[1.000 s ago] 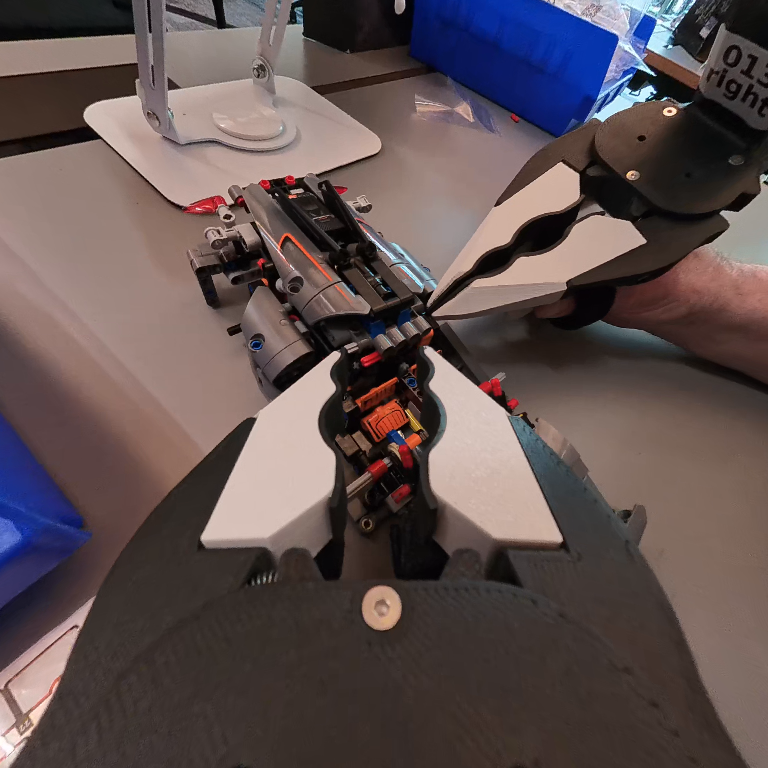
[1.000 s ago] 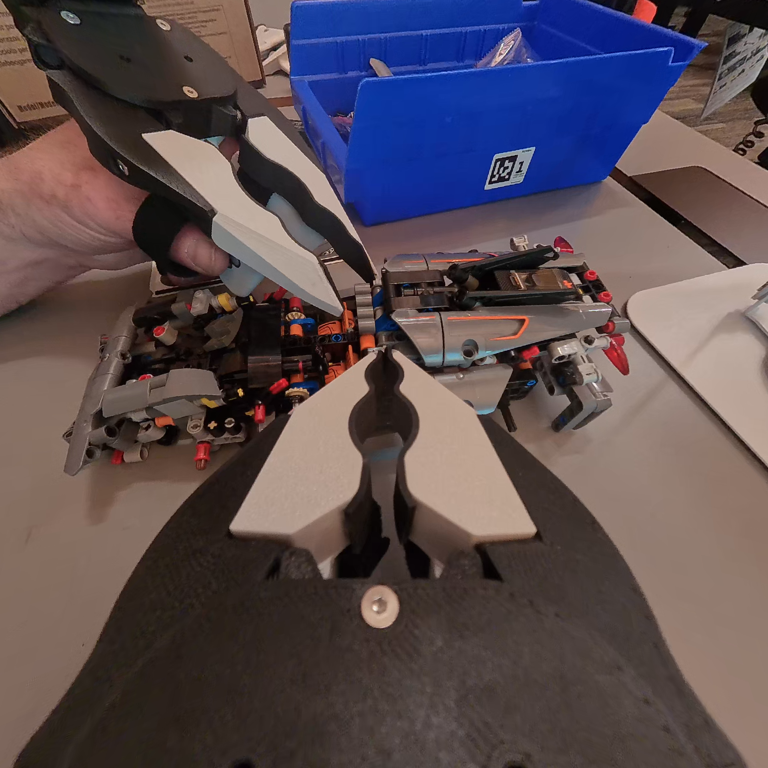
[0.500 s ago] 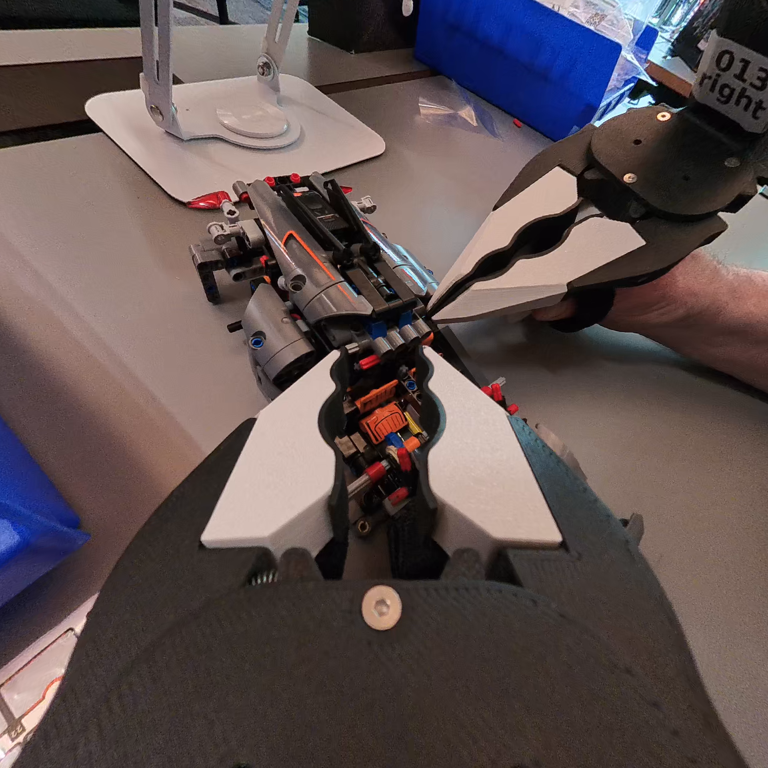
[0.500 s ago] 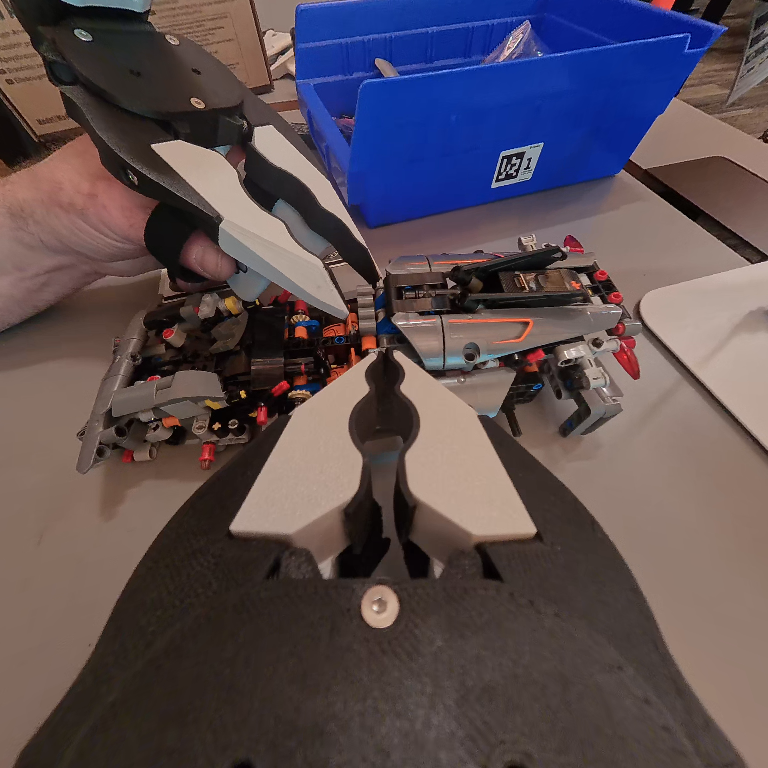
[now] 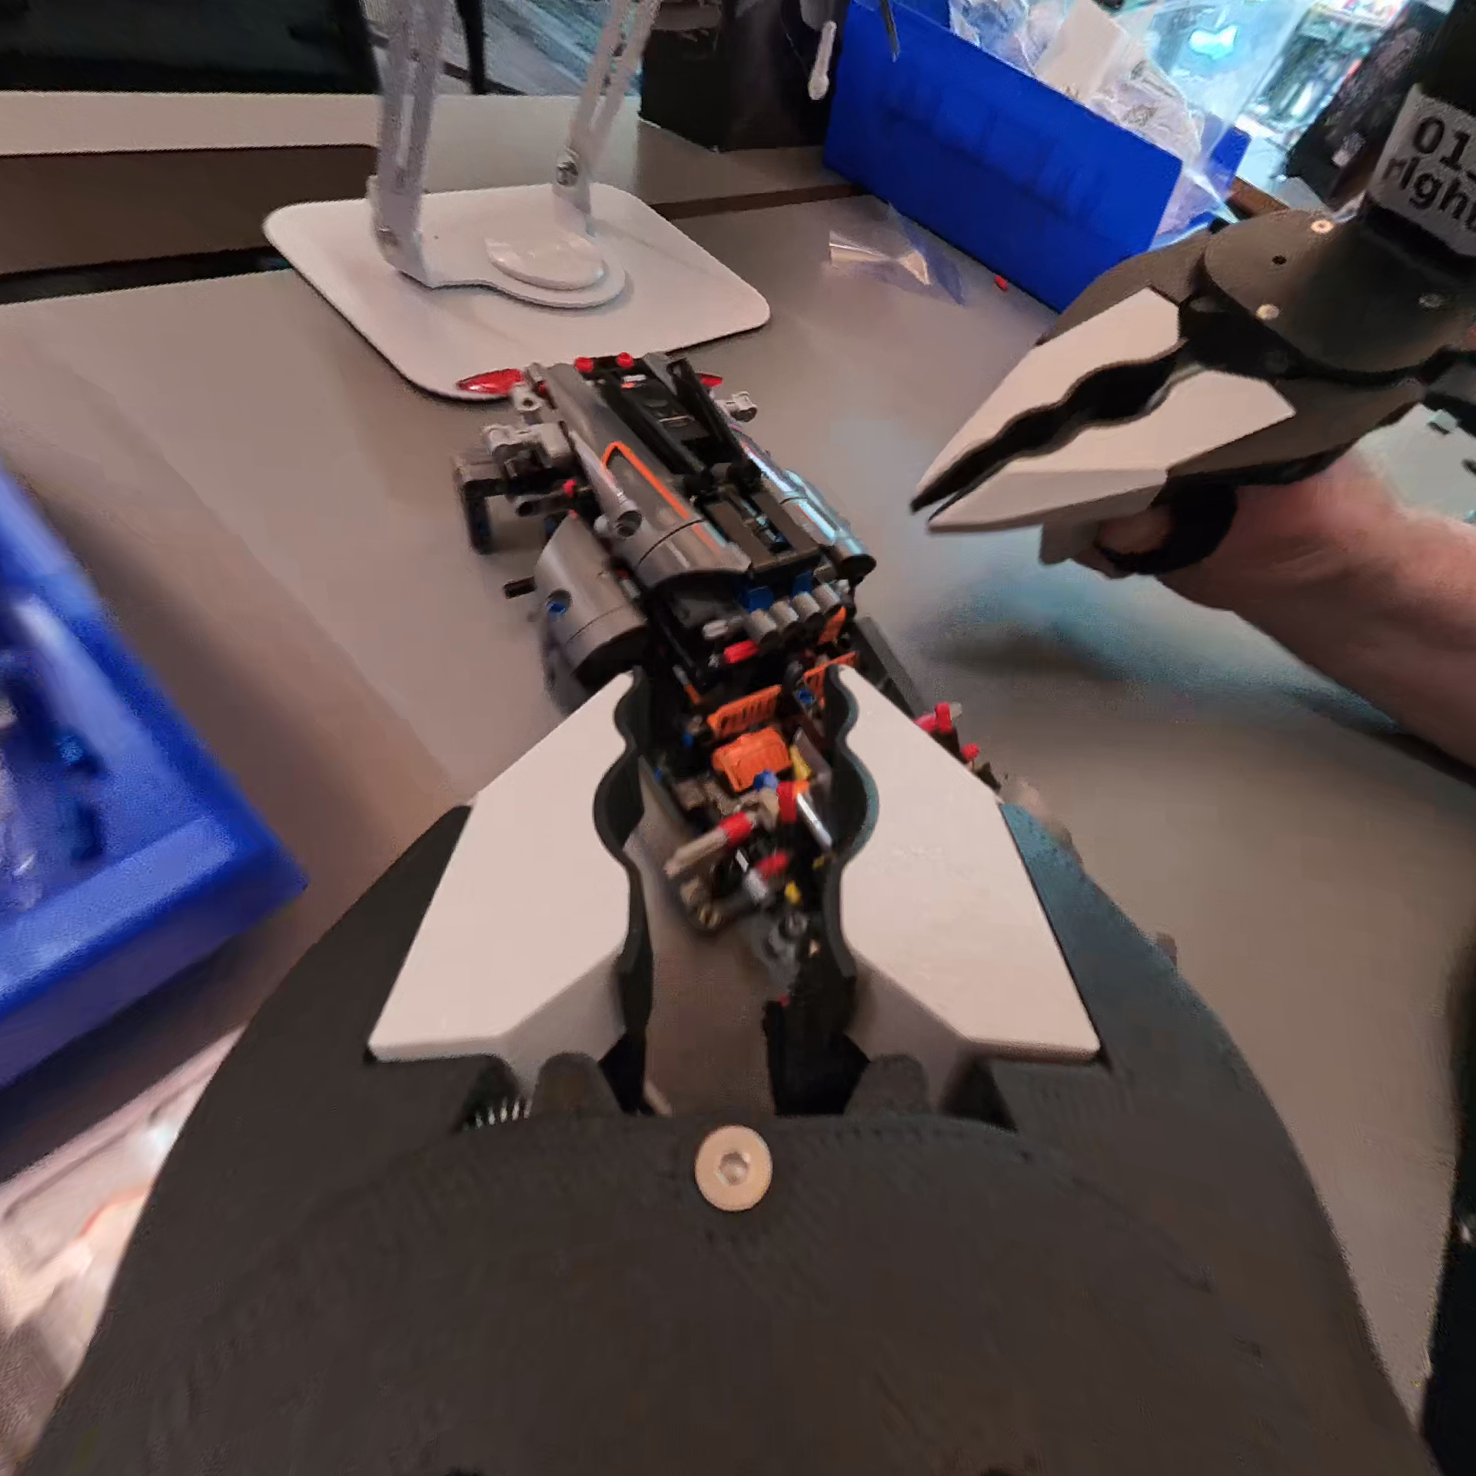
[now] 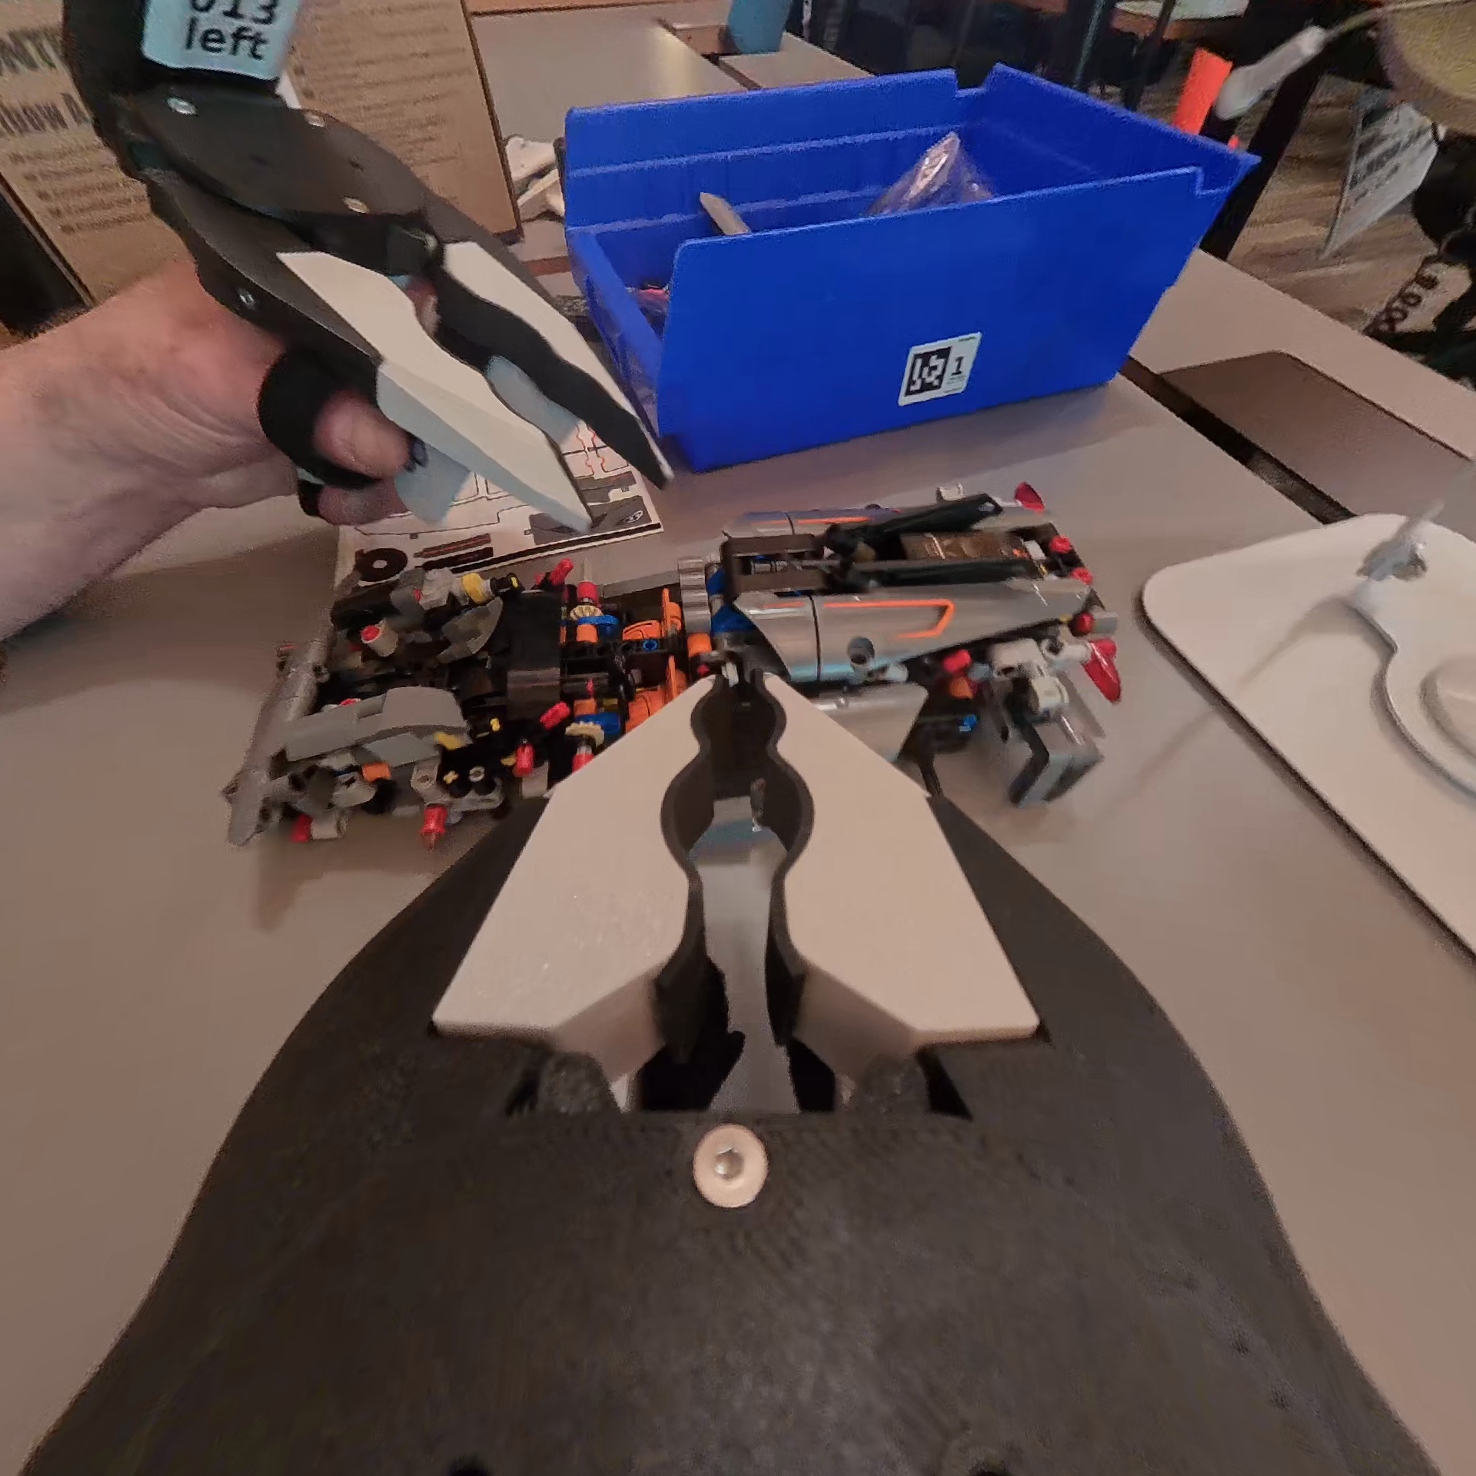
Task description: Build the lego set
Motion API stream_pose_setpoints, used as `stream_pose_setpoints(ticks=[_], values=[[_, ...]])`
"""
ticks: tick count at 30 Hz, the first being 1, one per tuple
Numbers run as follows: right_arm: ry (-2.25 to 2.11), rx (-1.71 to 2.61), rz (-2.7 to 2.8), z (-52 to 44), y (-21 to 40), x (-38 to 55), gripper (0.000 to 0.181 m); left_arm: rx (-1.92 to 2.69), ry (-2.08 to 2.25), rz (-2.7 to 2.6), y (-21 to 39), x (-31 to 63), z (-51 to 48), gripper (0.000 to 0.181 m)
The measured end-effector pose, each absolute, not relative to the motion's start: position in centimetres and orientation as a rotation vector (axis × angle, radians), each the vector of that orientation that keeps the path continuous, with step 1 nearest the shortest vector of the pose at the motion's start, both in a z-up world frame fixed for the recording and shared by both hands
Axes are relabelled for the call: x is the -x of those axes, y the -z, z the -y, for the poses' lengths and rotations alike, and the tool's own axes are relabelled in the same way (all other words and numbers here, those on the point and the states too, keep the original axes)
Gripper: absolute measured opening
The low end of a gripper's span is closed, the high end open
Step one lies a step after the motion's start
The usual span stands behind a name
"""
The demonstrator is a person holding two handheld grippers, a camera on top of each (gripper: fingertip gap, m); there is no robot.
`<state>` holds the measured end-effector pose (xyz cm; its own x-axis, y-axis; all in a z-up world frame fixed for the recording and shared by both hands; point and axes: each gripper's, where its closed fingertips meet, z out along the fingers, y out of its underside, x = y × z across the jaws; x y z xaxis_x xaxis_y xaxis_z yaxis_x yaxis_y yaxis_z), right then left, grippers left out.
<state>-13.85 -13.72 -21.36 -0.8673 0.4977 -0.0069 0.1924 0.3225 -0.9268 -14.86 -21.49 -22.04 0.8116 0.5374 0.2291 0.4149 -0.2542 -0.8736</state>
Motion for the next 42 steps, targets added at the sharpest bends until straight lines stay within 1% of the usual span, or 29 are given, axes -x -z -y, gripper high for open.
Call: stream_pose_setpoints(ticks=[1,5,9,10,13,16,18,19,22,24,28,32,34,37,39,42], values=[[-1.568,0.644,2.316,13.1,21.2,13.6,0.001,1.889,-0.139,0.737,22.0,14.5,22.6,0.04],[-1.515,0.666,2.38,12.6,21.6,11.3,0.002,1.878,-0.076,0.874,22.8,13.0,26.1,0.038],[-1.493,0.679,2.446,13.3,22.4,8.4,0.005,1.902,0.041,0.927,24.7,10.5,25.9,0.036],[-1.489,0.679,2.448,13.3,22.4,7.9,0.004,1.914,0.064,0.943,25.2,10.0,25.5,0.034],[-1.481,0.696,2.464,13.2,22.6,6.3,0.005,1.926,0.05,0.982,25.9,9.2,25.0,0.019],[-1.472,0.698,2.46,12.7,22.5,5.3,0.006,1.917,0.064,0.98,25.8,8.2,23.7,0.013],[-1.469,0.705,2.444,12.2,22.3,4.8,0.007,1.942,0.086,0.971,26.1,7.1,22.3,0.018],[-1.465,0.713,2.434,11.8,22.2,4.6,0.008,1.936,0.099,0.962,26.1,6.6,21.4,0.016],[-1.46,0.756,2.359,9.8,21.3,4.6,0.012,1.917,0.145,0.934,26.2,4.9,18.0,0.018],[-1.457,0.787,2.321,8.2,20.9,4.4,0.014,1.913,0.145,0.907,26.3,4.1,15.7,0.026],[-1.448,0.852,2.242,4.7,20.5,4.0,0.014,1.843,0.09,0.834,24.0,3.9,14.3,0.033],[-1.448,0.863,2.224,3.0,20.9,3.2,0.014,1.964,-0.128,0.636,22.3,4.7,14.5,0.033],[-1.467,0.816,2.229,3.5,20.5,3.0,0.013,2.026,-0.225,0.565,21.7,5.6,14.8,0.032],[-1.457,0.628,2.25,5.9,19.3,3.1,0.014,1.988,-0.291,0.549,20.6,6.6,15.7,0.033],[-1.368,0.462,2.3,8.0,19.5,3.3,0.018,1.932,-0.284,0.592,20.3,7.2,16.6,0.033],[-1.135,0.261,2.378,10.1,21.6,4.5,0.019,1.885,-0.26,0.624,20.6,7.4,17.2,0.032]])
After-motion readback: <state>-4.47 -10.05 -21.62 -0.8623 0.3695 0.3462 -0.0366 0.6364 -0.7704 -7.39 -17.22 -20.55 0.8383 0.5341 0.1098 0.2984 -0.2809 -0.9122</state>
